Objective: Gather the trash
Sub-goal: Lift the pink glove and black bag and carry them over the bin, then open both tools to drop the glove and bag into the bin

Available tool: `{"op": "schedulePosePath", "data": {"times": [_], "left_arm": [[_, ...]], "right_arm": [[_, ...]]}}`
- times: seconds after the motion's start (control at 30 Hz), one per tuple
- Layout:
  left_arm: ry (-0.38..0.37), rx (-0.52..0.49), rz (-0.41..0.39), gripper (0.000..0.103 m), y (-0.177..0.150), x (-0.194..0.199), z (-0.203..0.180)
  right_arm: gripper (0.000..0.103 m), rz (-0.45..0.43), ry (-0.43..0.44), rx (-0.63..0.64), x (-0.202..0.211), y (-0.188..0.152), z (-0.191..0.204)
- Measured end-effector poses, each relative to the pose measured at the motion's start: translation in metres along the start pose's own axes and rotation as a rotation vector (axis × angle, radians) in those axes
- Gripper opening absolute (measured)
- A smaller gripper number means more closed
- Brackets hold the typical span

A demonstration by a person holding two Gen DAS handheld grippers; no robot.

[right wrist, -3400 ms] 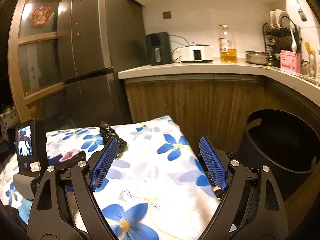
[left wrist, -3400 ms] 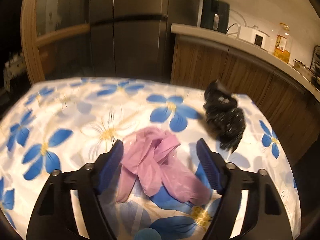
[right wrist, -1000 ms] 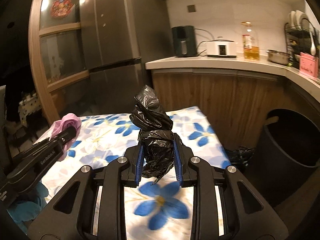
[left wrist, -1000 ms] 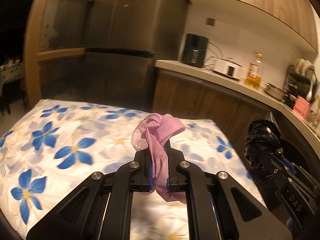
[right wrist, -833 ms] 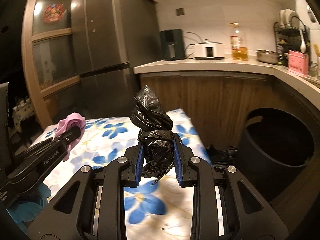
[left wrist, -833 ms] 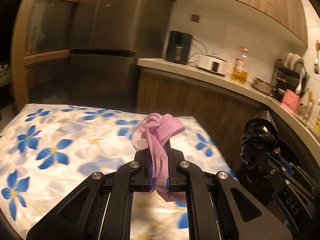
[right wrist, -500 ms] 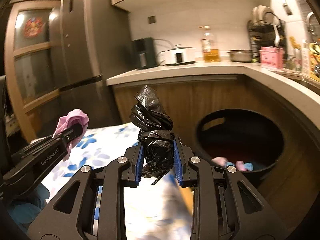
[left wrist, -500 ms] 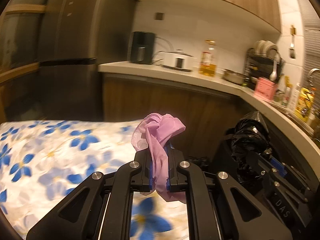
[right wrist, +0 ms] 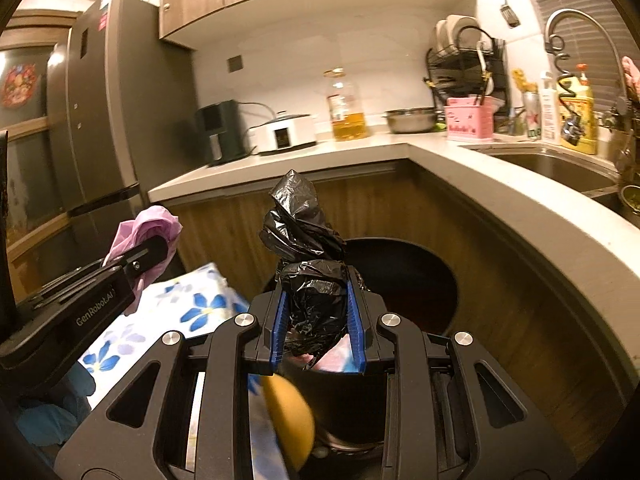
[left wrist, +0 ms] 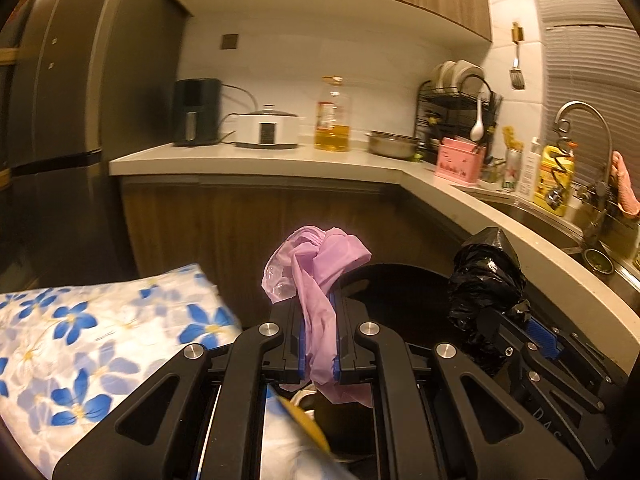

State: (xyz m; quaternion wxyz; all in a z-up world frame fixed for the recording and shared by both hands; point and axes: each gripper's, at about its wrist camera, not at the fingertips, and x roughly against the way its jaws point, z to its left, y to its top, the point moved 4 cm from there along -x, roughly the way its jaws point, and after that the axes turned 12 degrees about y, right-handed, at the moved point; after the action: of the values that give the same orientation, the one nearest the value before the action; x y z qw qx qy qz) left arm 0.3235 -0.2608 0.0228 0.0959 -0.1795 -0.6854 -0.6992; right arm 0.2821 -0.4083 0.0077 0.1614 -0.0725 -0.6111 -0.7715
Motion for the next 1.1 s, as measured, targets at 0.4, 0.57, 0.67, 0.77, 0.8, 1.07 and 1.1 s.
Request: {"op": "schedulePosePath", "data": {"times": [0.4, 0.57, 0.67, 0.77, 0.8, 1.07, 1.1], "left_arm": [[-0.103, -0.035, -0.007, 0.009, 0.011, -0.019, -0.043], [-0.127, -0.051, -0.003, 0.009, 0.012, -0.029, -0.055], [-0.153, -0.053, 0.001, 0.009, 0.013, -0.035, -0.06], [-0.177, -0.053, 0.005, 0.01, 0.014, -0.041, -0.062], [-0.179, -0.054, 0.006, 0.01, 0.014, -0.042, -0.064], [-0.218, -0.07, -0.017, 0.037, 0.015, -0.044, -0.068], [-0.213, -0.069, -0.019, 0.042, 0.016, -0.045, -0.068]], "right_arm": [[0.026, -0.039, -0.042, -0.026, 0.005, 0.016, -0.031], [0.026, -0.045, -0.044, -0.032, 0.002, 0.022, -0.037], [0.026, -0.046, -0.042, -0.029, -0.003, 0.026, -0.04], [0.027, -0.045, -0.047, -0.022, -0.008, 0.03, -0.042], [0.027, -0.047, -0.048, -0.021, -0.008, 0.031, -0.043], [0.03, -0.042, -0.052, -0.018, -0.021, 0.037, -0.047], [0.03, -0.038, -0.058, -0.017, -0.023, 0.038, -0.048]]}}
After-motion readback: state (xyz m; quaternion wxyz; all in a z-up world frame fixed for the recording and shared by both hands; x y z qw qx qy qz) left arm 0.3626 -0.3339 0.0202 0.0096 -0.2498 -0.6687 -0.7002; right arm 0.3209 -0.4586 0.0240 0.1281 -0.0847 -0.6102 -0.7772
